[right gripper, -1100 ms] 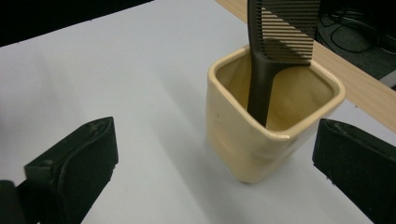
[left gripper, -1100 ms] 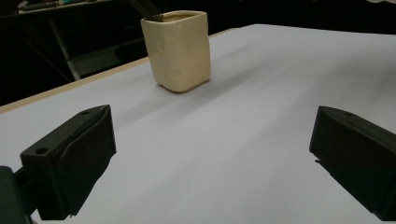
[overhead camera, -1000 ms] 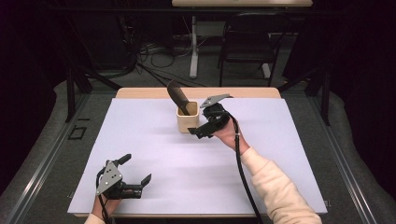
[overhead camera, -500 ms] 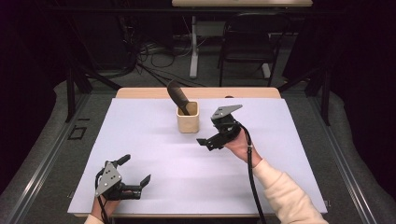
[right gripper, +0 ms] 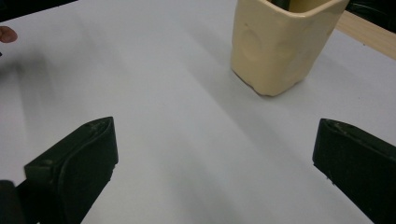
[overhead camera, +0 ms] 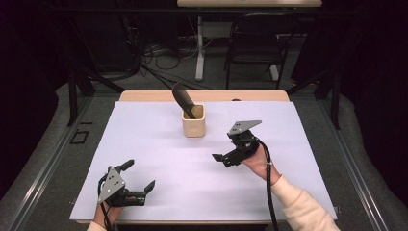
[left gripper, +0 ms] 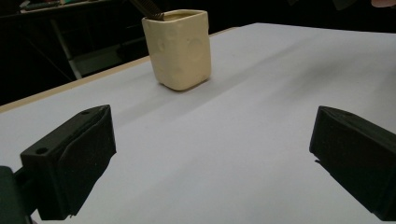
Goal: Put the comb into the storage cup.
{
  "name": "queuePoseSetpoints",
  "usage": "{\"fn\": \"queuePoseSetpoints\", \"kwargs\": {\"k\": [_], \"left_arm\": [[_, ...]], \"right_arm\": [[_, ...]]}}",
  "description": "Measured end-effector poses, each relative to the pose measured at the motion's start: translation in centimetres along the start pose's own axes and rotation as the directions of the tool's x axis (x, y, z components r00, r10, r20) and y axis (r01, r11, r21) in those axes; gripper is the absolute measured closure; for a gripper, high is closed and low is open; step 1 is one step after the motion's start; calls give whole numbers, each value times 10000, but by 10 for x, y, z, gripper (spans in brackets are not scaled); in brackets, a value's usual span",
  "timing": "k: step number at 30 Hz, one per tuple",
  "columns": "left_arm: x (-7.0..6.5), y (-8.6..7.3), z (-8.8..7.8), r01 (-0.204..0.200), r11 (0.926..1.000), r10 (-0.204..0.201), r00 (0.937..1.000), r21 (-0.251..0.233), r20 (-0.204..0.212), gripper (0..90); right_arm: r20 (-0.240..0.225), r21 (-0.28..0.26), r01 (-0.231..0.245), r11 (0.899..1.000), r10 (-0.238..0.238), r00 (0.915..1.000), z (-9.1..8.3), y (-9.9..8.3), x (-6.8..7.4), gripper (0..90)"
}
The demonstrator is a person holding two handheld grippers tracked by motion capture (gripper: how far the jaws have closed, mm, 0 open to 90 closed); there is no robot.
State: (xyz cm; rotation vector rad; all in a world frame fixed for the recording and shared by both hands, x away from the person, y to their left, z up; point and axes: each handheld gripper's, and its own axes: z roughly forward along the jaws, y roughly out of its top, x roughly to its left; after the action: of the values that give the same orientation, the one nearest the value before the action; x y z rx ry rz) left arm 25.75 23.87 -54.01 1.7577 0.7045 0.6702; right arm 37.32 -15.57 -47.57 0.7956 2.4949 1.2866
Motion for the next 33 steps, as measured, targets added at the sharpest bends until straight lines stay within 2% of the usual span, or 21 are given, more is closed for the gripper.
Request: {"fn": "queuePoseSetpoints", "kwargs": {"k": [19, 24, 33], "left_arm": [[0, 0, -1, -6, 10000, 6, 10000, 7, -38, 4], [0, 0, -1, -6, 10000, 6, 10000, 40, -56, 3], [0, 0, -1, 13, 10000, -13, 10000, 28, -51, 3]], "right_arm": [[152, -60, 41, 10000, -40, 9999, -20, -36, 12, 0], [360, -146, 220, 9997, -214, 9991, -24, -44, 17, 0], [418, -267, 280, 9992, -269, 9988, -31, -56, 24, 0]]}}
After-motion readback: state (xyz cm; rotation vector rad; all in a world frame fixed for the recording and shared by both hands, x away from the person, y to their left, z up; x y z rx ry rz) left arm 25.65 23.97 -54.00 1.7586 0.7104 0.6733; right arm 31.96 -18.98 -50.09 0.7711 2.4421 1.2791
